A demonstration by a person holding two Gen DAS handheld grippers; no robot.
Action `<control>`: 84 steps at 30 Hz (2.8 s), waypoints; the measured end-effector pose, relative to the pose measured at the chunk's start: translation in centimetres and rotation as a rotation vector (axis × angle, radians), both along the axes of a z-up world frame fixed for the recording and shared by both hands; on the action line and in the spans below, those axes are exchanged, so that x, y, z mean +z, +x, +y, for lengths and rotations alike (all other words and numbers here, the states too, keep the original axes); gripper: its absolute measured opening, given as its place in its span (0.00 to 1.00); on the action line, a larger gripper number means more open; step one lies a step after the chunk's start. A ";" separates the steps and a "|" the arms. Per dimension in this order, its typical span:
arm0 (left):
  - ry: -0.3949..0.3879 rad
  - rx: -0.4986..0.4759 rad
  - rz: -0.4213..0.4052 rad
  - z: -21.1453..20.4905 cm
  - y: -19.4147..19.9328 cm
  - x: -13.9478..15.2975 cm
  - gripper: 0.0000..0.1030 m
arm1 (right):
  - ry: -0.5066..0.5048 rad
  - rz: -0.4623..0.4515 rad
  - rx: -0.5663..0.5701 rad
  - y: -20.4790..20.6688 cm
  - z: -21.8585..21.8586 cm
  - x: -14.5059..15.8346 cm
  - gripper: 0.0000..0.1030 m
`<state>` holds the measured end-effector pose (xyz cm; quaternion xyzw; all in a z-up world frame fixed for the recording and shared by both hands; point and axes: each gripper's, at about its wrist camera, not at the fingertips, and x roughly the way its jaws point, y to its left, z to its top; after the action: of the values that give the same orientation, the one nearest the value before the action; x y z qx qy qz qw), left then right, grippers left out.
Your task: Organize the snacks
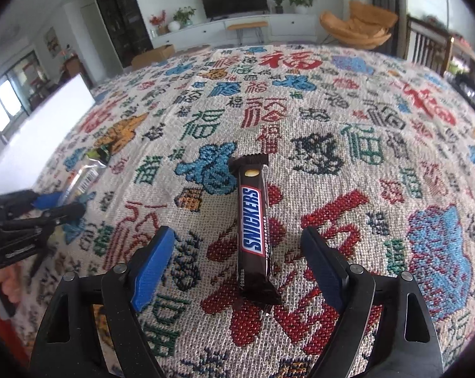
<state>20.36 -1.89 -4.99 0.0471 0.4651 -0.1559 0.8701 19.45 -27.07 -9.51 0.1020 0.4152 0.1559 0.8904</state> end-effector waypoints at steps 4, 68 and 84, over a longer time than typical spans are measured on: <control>-0.118 0.041 0.005 2.2 -1.1 1.1 0.16 | 0.252 0.159 -0.083 1.9 -4.8 1.4 0.82; 0.163 0.790 -0.206 32.0 -15.1 12.4 1.00 | -0.203 -0.142 0.705 -6.7 41.4 17.7 0.84; 0.215 0.837 -0.206 33.7 -16.1 12.4 1.00 | -0.214 -0.074 0.665 -7.0 44.1 18.4 0.84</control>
<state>4.25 31.83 7.38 -0.0399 0.3687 0.2647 0.8902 12.44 17.03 8.93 -0.1385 0.4070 0.3967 0.8110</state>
